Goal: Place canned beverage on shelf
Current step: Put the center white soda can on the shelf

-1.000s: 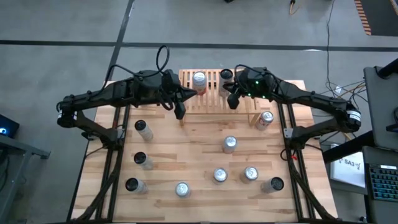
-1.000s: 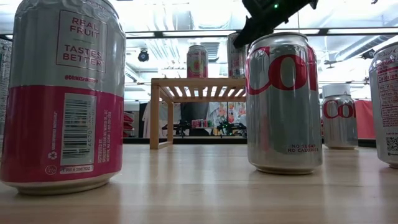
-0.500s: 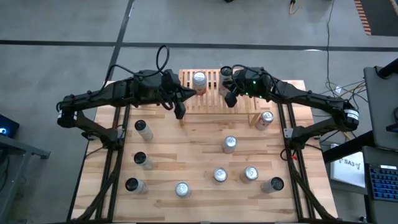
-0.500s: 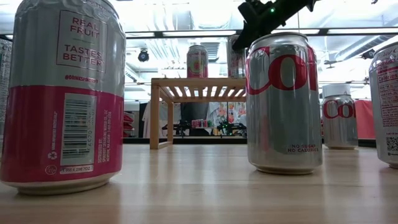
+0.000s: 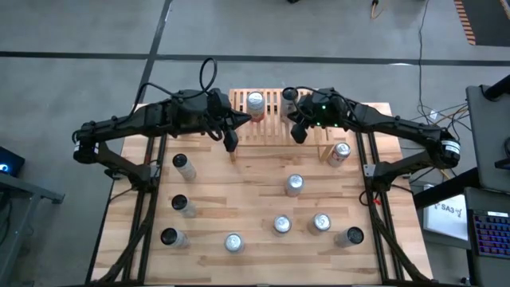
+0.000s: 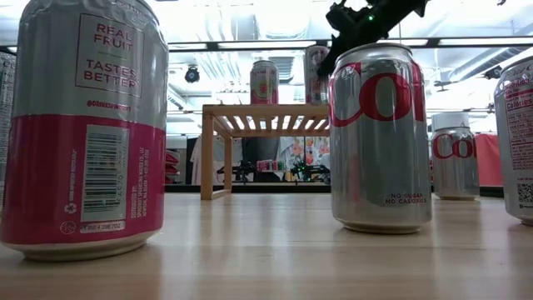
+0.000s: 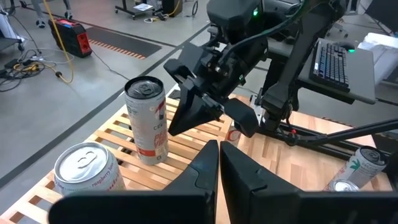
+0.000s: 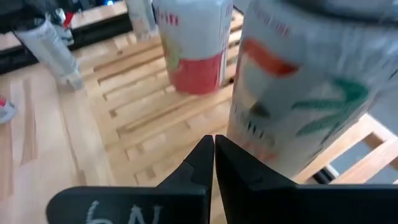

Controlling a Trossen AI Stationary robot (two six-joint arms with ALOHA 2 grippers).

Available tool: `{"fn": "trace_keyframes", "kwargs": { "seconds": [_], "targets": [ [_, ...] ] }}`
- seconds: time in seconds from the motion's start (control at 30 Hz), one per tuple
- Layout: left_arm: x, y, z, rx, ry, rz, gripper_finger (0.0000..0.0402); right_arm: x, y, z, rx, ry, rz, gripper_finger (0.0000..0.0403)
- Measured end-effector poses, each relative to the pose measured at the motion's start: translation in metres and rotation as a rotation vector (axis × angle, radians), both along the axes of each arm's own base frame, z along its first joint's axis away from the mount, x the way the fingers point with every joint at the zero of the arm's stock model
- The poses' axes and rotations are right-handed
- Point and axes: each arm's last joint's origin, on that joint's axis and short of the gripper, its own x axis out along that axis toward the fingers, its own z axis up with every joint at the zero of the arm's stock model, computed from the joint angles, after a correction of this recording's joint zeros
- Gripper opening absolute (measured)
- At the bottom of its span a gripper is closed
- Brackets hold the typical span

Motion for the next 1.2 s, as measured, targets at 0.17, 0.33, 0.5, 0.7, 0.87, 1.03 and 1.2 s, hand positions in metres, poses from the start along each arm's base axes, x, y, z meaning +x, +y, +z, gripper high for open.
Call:
{"fn": "trace_keyframes", "kwargs": {
  "seconds": [0.17,0.33,0.5,0.7,0.87,1.03,1.2],
  "targets": [
    [0.006,0.001,-0.004,0.002,0.015,0.001,0.0000,0.000,0.000,-0.010,-0.004,0.018,0.005,0.0009],
    [0.011,0.002,-0.008,0.001,0.026,0.003,0.0000,0.000,-0.003,-0.013,-0.018,0.005,-0.006,0.0009],
    [0.011,0.004,-0.008,0.002,0.022,0.009,0.0000,0.001,-0.006,-0.010,-0.049,-0.032,-0.011,0.0009],
    [0.011,0.005,-0.007,0.003,0.012,0.014,0.0000,-0.001,-0.014,-0.008,-0.070,-0.045,-0.034,0.0009],
    [0.011,0.006,-0.006,0.003,0.006,0.016,0.0000,-0.004,-0.020,-0.007,-0.083,-0.051,-0.052,0.0009],
    [0.011,0.006,-0.006,0.004,0.002,0.016,0.0000,-0.004,-0.020,-0.009,-0.064,-0.040,-0.035,0.0009],
    [0.011,0.006,-0.006,0.004,0.001,0.015,0.0000,-0.005,-0.016,-0.013,0.001,-0.025,0.018,0.0009]
  ]
}}
